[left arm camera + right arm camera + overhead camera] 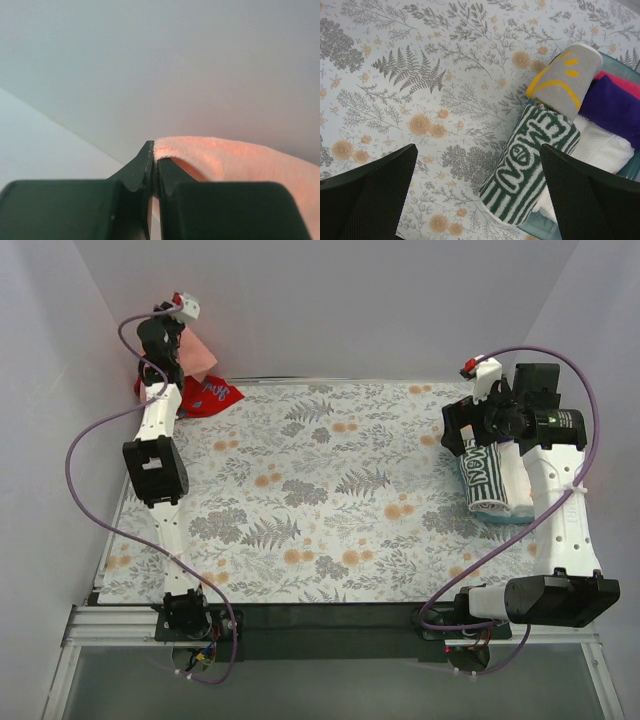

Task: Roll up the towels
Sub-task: Grab a towel with the left arm, then move the towel to the center of the board

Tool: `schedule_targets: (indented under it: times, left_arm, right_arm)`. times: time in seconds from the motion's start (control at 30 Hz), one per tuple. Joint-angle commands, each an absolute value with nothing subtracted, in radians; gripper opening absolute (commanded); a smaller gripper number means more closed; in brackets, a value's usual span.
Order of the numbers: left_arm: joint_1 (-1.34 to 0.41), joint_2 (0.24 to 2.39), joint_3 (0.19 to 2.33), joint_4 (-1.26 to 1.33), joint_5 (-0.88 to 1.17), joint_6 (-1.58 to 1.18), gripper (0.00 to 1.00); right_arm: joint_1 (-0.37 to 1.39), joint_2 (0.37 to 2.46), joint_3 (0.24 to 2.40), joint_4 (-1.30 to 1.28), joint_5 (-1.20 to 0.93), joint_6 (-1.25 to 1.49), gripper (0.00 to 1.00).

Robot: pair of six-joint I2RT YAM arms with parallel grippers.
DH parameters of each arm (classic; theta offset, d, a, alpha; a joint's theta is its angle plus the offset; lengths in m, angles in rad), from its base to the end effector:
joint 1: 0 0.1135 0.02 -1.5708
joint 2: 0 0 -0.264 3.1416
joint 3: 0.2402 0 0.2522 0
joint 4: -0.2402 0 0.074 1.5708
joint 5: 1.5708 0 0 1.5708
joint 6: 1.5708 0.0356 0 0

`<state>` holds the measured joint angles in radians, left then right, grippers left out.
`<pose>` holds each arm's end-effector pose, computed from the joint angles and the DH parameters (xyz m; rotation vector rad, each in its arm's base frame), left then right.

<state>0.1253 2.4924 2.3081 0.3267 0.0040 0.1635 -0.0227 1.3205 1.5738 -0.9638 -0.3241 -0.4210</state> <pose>0.5860 0.0737 0.3027 0.0307 1.4322 0.2350 0.2586 0.0055 0.4185 -0.6063 2.1570 0.1308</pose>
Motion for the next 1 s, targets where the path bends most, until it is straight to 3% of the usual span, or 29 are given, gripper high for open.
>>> schedule_targets:
  times: [0.0,0.23,0.4,0.6,0.77,0.97]
  left_arm:
    - [0.129,2.215,2.321,0.353,0.051,0.126,0.00]
    - [0.117,1.970,2.306,0.200,0.147,0.120,0.00]
    - [0.078,1.711,2.046,0.007,0.276,0.023,0.00]
    - [-0.095,1.389,1.755,-0.344,0.424,0.014,0.00]
    - [-0.241,1.301,1.531,-0.550,0.448,-0.084,0.00]
    - [-0.310,1.411,1.385,-0.615,0.451,-0.331,0.00]
  right_arm:
    - [-0.020,1.286,1.647,-0.954,-0.367,-0.433,0.98]
    - [-0.020,1.276,1.690,-0.945,-0.468,-0.443,0.98]
    - [-0.020,1.266,1.681,-0.943,-0.535,-0.465,0.98]
    - [-0.015,1.240,1.641,-0.945,-0.630,-0.508,0.98]
    - [-0.002,1.226,1.545,-0.945,-0.653,-0.541,0.96]
    - [0.092,1.272,1.477,-0.933,-0.666,-0.529,0.82]
